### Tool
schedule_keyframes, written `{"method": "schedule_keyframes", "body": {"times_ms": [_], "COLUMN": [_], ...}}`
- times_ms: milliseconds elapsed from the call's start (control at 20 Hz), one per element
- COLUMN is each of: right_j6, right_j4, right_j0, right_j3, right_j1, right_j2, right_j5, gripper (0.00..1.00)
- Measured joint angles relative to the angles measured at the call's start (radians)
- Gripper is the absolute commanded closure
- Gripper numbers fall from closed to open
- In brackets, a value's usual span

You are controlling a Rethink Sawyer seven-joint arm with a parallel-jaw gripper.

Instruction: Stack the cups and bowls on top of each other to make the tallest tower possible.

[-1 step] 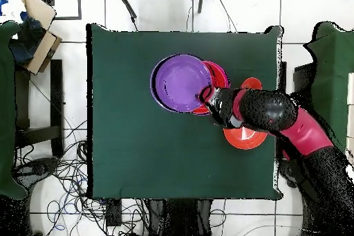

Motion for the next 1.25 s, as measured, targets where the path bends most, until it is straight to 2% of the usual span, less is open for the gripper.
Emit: {"method": "schedule_keyframes", "body": {"times_ms": [100, 350, 500, 750, 1250], "right_j6": [0.0, 0.0, 0.0, 0.0, 0.0], "right_j4": [-0.054, -0.1, -0.104, -0.103, -0.104], "right_j0": [-0.021, -0.059, -0.081, -0.114, -0.12], "right_j3": [0.001, 0.012, 0.019, 0.022, 0.022], "right_j1": [0.041, 0.066, 0.063, 0.042, 0.01], "right_j2": [0.015, 0.046, 0.068, 0.117, 0.166], "right_j5": [-0.005, -0.005, 0.003, 0.077, 0.187], "gripper": [1.0, 1.0, 1.0, 1.0, 1.0]}}
